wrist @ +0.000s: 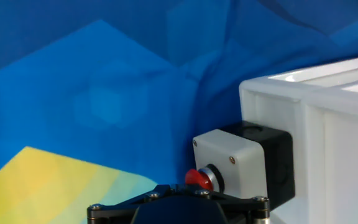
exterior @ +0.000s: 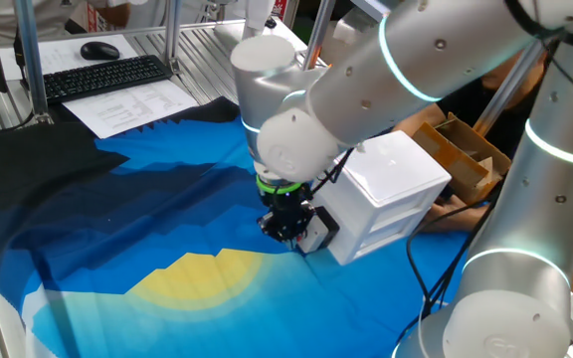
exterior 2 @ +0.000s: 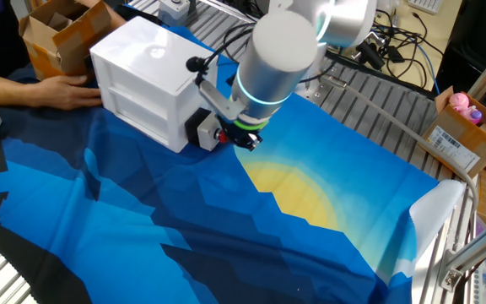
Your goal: Press the button horizontally
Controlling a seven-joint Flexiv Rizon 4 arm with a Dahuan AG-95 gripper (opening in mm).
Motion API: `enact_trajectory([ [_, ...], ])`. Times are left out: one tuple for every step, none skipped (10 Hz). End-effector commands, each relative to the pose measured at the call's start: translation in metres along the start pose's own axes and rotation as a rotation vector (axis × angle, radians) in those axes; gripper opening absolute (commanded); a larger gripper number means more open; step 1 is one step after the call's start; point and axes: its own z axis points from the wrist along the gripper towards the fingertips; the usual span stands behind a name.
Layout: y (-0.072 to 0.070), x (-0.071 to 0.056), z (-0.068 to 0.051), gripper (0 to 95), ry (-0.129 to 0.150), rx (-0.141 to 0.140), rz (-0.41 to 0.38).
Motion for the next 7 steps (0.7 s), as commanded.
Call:
enact_trajectory([
  [0.021,-0.002,-0.039,0.0,0.018,-0.009,0.026],
  [0.030,-0.009,-0.056,0.0,0.020,-0.036,0.022],
  [0.033,-0.016,-0.067,0.0,0.028,-0.073,0.024],
  [0.034,-0.029,-0.085,0.0,0.039,-0.116,0.025],
  [0.033,-0.043,-0.100,0.0,0.052,-0.156,0.031],
  [0.031,-0.050,-0.109,0.0,0.063,-0.194,0.041],
  [0.027,-0.057,-0.120,0.0,0.079,-0.245,0.051],
])
